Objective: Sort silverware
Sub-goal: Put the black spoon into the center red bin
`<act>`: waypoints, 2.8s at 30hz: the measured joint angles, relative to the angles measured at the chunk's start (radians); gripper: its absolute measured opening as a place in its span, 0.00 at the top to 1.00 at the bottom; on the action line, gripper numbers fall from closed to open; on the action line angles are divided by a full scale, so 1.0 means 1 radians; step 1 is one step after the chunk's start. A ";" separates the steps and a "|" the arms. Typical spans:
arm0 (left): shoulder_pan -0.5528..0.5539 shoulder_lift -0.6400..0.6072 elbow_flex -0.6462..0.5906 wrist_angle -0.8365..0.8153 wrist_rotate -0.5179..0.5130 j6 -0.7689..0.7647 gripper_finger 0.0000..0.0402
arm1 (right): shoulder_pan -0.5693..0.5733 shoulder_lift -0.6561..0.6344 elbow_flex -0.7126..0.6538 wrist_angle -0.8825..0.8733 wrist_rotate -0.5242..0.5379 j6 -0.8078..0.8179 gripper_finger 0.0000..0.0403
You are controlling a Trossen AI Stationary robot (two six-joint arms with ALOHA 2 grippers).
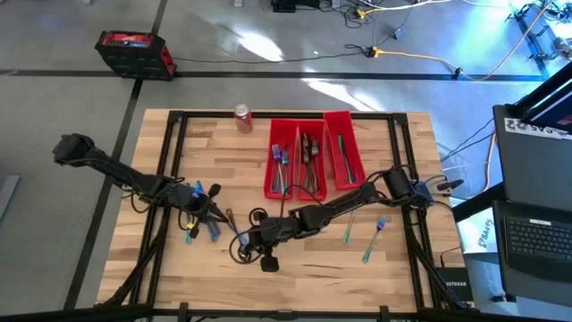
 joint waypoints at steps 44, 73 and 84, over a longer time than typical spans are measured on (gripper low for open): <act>0.001 0.000 0.000 -0.108 -0.104 -0.055 1.00 | 0.111 0.223 0.265 -0.259 0.201 0.463 1.00; 0.001 -0.001 0.001 -0.132 -0.035 -0.133 1.00 | 0.109 0.231 0.267 -0.300 0.222 0.510 1.00; 0.000 -0.009 0.001 -0.176 -0.017 -0.120 0.74 | 0.109 0.231 0.267 -0.300 0.222 0.522 1.00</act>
